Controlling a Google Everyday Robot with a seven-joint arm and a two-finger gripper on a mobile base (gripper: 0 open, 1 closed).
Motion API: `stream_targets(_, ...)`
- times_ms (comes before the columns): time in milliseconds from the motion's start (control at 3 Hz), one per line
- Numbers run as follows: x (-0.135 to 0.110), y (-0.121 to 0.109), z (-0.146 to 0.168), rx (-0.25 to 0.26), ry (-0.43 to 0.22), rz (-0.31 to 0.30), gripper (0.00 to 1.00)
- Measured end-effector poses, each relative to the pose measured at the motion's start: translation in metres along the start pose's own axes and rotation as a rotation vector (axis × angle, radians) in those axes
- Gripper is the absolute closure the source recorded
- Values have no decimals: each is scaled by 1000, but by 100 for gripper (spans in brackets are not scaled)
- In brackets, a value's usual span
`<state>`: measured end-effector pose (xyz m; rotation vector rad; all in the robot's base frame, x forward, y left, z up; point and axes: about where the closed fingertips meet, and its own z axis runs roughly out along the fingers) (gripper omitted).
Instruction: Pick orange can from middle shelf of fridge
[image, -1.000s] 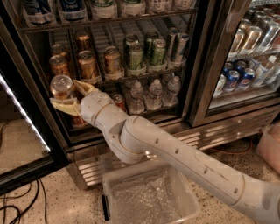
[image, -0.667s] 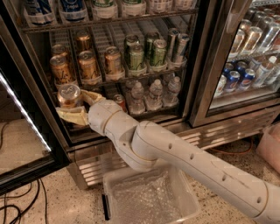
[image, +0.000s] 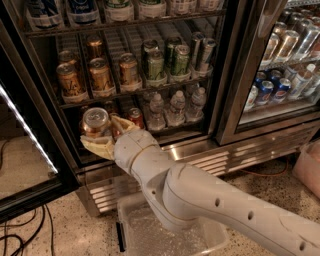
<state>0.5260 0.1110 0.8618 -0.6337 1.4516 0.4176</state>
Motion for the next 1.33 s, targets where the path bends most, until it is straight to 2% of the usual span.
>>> stream_targets(333,-3,-18,-39,157,76,-58,100)
stream_targets(667,-6,-31,-71,278,123,-100,100)
stream_targets(1000,-5,-39,-95,369,144,-119,100)
stream_targets(1333,-5,-41,-97,378,147,-120,100)
